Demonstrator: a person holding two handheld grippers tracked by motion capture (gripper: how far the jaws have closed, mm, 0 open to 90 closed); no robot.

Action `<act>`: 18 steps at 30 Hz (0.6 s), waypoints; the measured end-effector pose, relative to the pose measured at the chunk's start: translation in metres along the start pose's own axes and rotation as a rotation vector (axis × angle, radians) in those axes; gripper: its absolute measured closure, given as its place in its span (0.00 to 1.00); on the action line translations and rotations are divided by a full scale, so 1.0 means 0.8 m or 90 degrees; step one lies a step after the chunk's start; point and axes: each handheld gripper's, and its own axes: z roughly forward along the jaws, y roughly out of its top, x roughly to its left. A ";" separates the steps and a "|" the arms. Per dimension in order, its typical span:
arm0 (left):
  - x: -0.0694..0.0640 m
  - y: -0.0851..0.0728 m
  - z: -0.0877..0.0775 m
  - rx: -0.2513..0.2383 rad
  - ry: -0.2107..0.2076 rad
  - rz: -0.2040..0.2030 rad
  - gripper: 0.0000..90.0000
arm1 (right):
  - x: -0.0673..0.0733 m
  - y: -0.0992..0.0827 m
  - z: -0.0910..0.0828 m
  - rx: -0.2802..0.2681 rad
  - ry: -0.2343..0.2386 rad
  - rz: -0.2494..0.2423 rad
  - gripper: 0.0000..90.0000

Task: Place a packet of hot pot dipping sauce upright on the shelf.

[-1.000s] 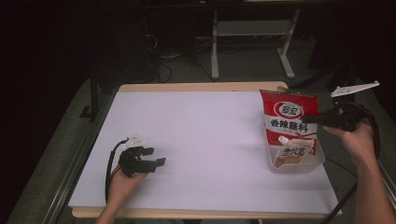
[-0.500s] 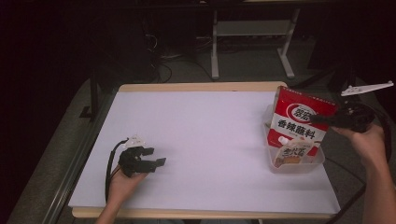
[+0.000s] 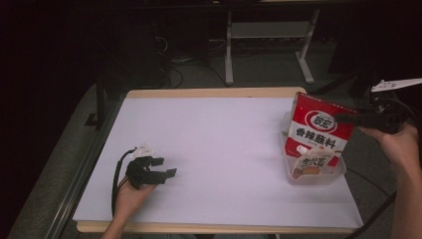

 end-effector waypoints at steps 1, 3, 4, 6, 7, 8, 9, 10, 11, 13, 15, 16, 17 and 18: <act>-0.001 0.000 0.000 0.000 0.000 -0.004 0.33 | 0.000 0.000 0.000 0.000 0.000 0.000 0.64; 0.000 0.000 -0.001 0.002 0.001 -0.007 0.33 | 0.004 0.010 -0.001 0.001 -0.005 -0.007 0.63; 0.001 0.000 -0.002 0.006 0.002 -0.002 0.33 | 0.005 0.014 -0.002 0.001 -0.006 -0.009 0.63; 0.001 0.000 -0.002 0.001 0.002 -0.004 0.32 | 0.007 0.019 -0.002 0.005 -0.010 -0.011 0.62; 0.002 -0.001 -0.003 0.003 0.002 -0.001 0.32 | 0.009 0.023 -0.003 0.004 -0.014 -0.013 0.61; 0.002 -0.001 -0.003 0.003 0.002 -0.002 0.32 | 0.010 0.026 -0.003 0.004 -0.016 -0.014 0.61; 0.002 -0.001 -0.002 0.001 0.002 -0.002 0.32 | 0.011 0.029 -0.003 0.003 -0.017 -0.015 0.61; 0.002 -0.001 -0.002 0.002 0.003 -0.004 0.32 | 0.012 0.033 -0.002 0.004 -0.017 -0.019 0.61; 0.002 -0.001 -0.003 0.003 0.002 -0.004 0.32 | 0.014 0.036 -0.002 0.006 -0.017 -0.019 0.60; 0.002 -0.001 -0.003 0.003 0.002 -0.004 0.32 | 0.018 0.043 0.001 0.007 -0.014 -0.023 0.59; 0.003 -0.001 -0.004 0.007 0.002 -0.001 0.32 | 0.022 0.049 0.005 0.007 -0.013 -0.026 0.58; 0.004 -0.001 -0.005 0.006 0.003 0.001 0.32 | 0.023 0.051 0.007 0.007 -0.010 -0.030 0.58; 0.004 -0.002 -0.005 0.000 0.003 -0.003 0.32 | 0.026 0.055 0.010 0.009 -0.009 -0.032 0.57; 0.005 -0.002 -0.006 -0.001 0.004 -0.003 0.32 | 0.029 0.058 0.012 0.011 -0.007 -0.035 0.57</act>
